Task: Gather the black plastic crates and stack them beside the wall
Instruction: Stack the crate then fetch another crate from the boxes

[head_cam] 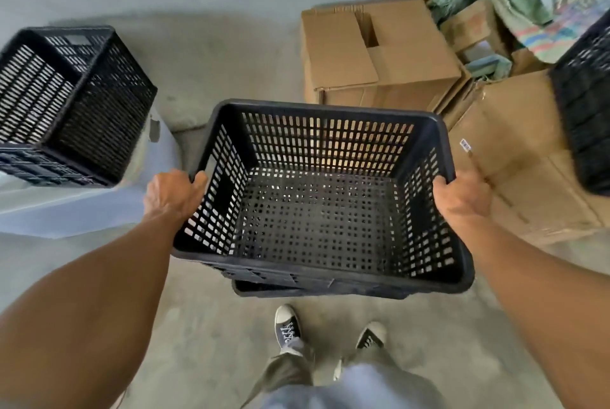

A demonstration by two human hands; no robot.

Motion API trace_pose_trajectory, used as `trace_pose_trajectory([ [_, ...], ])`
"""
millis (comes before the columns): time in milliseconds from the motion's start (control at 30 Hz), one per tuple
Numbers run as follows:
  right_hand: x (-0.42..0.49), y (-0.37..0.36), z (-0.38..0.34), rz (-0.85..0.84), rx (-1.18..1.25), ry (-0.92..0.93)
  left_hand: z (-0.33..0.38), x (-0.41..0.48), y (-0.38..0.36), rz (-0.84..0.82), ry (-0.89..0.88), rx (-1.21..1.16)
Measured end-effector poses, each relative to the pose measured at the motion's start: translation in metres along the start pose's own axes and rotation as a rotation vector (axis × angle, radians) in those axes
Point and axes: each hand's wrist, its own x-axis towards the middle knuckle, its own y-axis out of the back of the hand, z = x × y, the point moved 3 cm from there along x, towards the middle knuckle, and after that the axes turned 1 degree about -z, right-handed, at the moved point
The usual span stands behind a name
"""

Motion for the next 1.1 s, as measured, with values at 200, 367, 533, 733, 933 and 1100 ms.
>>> trace_pose_trajectory([
  [200, -0.004, -0.013, 0.001, 0.051, -0.045, 0.047, -0.010, -0.010, -0.023, -0.067, -0.002, -0.035],
  [367, -0.001, -0.024, 0.001, 0.051, -0.099, 0.096, -0.024, -0.031, -0.040, -0.101, 0.066, -0.105],
  [533, -0.009, -0.038, 0.011, -0.006, -0.069, 0.106, -0.027, -0.051, -0.054, -0.088, 0.126, -0.154],
  [733, -0.021, -0.044, 0.031, -0.078, -0.172, 0.259, -0.013, -0.066, -0.058, 0.017, 0.189, -0.154],
  [933, -0.028, -0.053, 0.049, -0.074, -0.196, 0.365, -0.004, -0.076, -0.062, -0.028, -0.026, -0.141],
  [1100, -0.023, -0.053, 0.048, -0.064, -0.196, 0.353, -0.006, -0.069, -0.067, -0.012, -0.089, -0.100],
])
